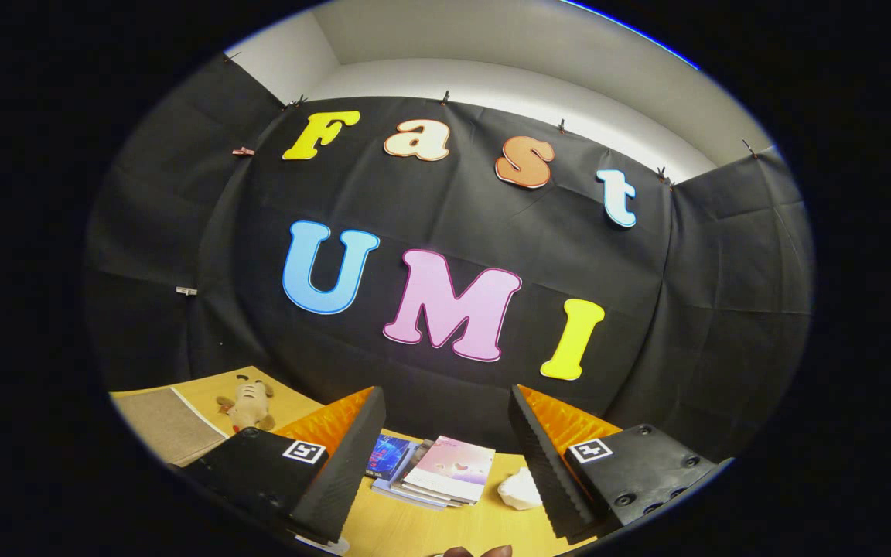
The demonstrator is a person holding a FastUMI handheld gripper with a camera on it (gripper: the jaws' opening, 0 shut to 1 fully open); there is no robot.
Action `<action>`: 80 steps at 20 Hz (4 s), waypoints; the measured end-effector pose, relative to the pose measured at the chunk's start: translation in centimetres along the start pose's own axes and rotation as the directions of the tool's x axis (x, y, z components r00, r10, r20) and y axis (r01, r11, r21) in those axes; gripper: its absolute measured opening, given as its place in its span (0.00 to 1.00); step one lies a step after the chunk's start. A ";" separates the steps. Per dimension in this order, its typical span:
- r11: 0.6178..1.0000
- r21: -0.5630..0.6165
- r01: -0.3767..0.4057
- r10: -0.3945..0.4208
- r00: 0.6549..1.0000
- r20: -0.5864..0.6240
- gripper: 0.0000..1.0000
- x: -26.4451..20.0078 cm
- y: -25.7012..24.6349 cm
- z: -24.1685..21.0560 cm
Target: Open the storage box then place both shoes into the box .Put the left shoe in first, then the right shoe, with the right side of both shoes facing outward in a uniform manner.
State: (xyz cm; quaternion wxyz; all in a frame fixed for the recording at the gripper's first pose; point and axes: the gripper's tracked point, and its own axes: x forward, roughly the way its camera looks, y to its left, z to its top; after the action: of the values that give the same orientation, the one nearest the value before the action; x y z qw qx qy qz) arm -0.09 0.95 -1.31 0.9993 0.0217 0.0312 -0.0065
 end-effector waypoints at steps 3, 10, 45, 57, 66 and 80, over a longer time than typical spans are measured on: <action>1.000 -0.012 0.008 -0.009 1.000 -0.007 0.98 -0.1 0.3 0.2; 0.999 -0.044 0.001 -0.001 1.000 0.013 0.97 -1.8 0.9 1.9; -0.107 0.993 -0.048 0.974 0.194 0.114 0.96 -13.1 35.0 -20.3; -0.296 0.948 0.116 0.944 0.190 0.272 0.34 -12.1 37.6 -23.9; -0.400 0.917 0.000 0.884 0.262 0.386 0.05 -12.6 36.1 -13.5; -0.193 0.948 -0.253 0.922 0.284 0.264 0.06 -9.2 44.6 -0.4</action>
State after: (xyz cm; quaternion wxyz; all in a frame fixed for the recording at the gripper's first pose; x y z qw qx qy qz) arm -8.64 45.67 0.75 0.5447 0.5998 0.2957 0.5060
